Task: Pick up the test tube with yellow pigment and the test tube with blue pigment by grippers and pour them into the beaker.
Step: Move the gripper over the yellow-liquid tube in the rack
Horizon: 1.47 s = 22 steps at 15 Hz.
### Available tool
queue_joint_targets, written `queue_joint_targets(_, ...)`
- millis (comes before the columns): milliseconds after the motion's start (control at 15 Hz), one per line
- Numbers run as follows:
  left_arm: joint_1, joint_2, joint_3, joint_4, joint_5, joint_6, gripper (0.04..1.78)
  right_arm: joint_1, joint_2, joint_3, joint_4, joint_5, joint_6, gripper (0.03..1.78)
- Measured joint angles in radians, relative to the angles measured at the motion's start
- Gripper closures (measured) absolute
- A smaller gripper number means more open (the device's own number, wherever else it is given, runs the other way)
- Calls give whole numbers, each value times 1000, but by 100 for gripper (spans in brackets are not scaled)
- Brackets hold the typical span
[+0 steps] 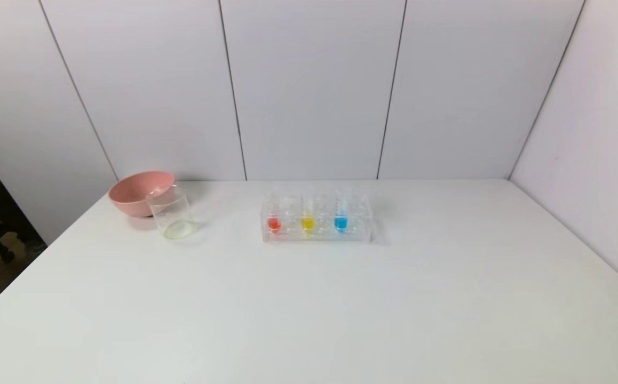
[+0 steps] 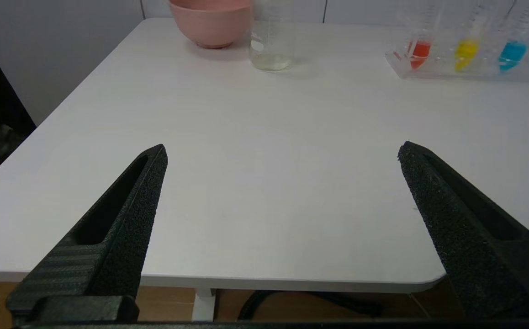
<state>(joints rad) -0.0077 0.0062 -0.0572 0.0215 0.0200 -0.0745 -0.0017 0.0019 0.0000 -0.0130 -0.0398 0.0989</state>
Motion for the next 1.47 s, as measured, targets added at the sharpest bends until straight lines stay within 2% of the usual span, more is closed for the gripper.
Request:
queue_joint_targets(200, 0, 63, -116, 66, -43, -15, 6, 0, 0, 0, 0, 0, 0, 10)
queue_joint_targets(400, -3, 225, -244, 41, -93, -47, 6, 0, 0, 0, 0, 0, 0, 10)
queue_joint_targets(667, -6, 594, -404, -133, -122, -62, 6, 0, 0, 0, 0, 0, 0, 10)
queue_joint_targets(800, -21, 812, -485, -254, -107, -65, 6, 0, 0, 0, 0, 0, 0, 10)
queue_joint_targets(933, -77, 1018, -561, -373, -36, -67, 6, 0, 0, 0, 0, 0, 0, 10)
queue_joint_targets(1200, -285, 1364, -680, -621, 137, -67, 6, 0, 0, 0, 0, 0, 0, 10)
queue_joint_targets(1467, -428, 1624, -791, -789, 180, -73, 6, 0, 0, 0, 0, 0, 0, 10)
